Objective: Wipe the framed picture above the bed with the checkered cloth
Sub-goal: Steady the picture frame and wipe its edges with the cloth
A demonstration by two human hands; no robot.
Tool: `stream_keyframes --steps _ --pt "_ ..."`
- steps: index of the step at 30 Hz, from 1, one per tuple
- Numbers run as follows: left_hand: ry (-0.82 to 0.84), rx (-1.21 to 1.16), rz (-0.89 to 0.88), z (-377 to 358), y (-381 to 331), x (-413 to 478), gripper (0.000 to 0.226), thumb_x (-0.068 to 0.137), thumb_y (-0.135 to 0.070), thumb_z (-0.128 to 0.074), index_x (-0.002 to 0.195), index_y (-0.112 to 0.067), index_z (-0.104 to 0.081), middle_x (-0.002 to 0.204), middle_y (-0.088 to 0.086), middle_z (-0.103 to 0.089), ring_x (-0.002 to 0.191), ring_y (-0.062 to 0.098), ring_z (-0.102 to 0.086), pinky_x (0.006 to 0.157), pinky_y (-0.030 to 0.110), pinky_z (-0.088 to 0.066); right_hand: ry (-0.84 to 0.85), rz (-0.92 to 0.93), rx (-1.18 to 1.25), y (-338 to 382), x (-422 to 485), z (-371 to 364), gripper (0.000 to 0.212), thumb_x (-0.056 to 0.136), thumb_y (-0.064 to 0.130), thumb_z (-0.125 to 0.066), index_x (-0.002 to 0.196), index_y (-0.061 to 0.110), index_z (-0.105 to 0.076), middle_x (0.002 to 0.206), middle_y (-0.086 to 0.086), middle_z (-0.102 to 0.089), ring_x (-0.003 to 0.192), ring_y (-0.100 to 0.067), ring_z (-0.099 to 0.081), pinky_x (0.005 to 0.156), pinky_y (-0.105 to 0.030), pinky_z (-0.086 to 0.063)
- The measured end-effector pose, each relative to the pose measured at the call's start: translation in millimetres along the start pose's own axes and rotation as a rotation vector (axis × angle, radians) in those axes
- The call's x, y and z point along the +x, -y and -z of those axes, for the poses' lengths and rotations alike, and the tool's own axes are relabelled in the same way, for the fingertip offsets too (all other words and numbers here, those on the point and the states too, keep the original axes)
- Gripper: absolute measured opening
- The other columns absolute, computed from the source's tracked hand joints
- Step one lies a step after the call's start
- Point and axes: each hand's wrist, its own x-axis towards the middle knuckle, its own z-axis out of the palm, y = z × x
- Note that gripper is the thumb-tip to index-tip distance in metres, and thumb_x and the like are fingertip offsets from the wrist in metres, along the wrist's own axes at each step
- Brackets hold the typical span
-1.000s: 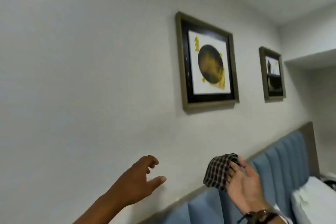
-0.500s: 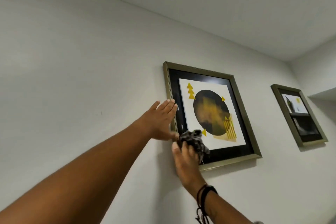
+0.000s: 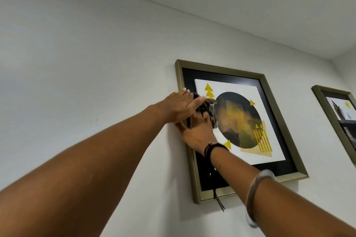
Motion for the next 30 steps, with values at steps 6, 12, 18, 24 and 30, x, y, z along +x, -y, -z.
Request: stream_keyframes --steps 6,12,18,24,30 --pt "-0.042 -0.313 0.044 -4 3 2 0.104 0.08 -0.083 -0.01 0.156 -0.016 0.011 0.167 0.005 0.006 0.154 0.02 0.0 0.125 0.046 -0.006 -0.037 0.03 0.038 -12 -13 -4 0.088 0.081 0.077 -0.042 0.151 0.026 -0.026 0.158 -0.001 -0.03 0.15 -0.025 -0.017 0.122 -0.045 -0.022" --pt "-0.053 -0.297 0.019 -6 4 -2 0.092 0.088 -0.075 -0.014 0.156 -0.018 0.01 0.168 0.002 0.006 0.154 0.016 0.002 0.125 0.046 -0.006 -0.033 0.121 0.039 -51 -105 -13 0.069 0.083 0.072 -0.046 0.14 0.033 -0.039 0.142 0.006 -0.041 0.135 -0.011 -0.041 0.113 -0.026 -0.035" --pt "-0.016 -0.264 0.038 5 -1 -7 0.085 0.093 -0.068 -0.015 0.156 -0.019 0.011 0.168 0.002 0.006 0.154 0.016 0.003 0.125 0.046 -0.006 0.037 0.307 -0.098 -86 -175 -8 0.067 0.087 0.067 -0.045 0.145 0.036 -0.034 0.15 0.011 -0.041 0.142 -0.005 -0.035 0.11 -0.03 -0.043" --pt "0.012 -0.302 0.056 7 -2 -4 0.094 0.087 -0.077 -0.016 0.156 -0.02 0.013 0.167 0.001 0.008 0.154 0.015 0.004 0.125 0.048 -0.006 0.078 0.306 -0.134 -80 -135 -4 0.065 0.092 0.066 -0.034 0.147 0.034 -0.027 0.155 0.011 -0.033 0.145 -0.006 -0.029 0.115 -0.022 -0.028" --pt "0.011 -0.375 0.073 2 0 1 0.104 0.079 -0.085 -0.017 0.156 -0.022 0.013 0.168 0.001 0.007 0.154 0.016 0.002 0.125 0.048 -0.006 0.092 0.134 0.036 -35 -8 7 0.071 0.087 0.07 -0.036 0.141 0.024 -0.034 0.151 -0.004 -0.038 0.139 -0.023 -0.038 0.113 -0.042 -0.036"
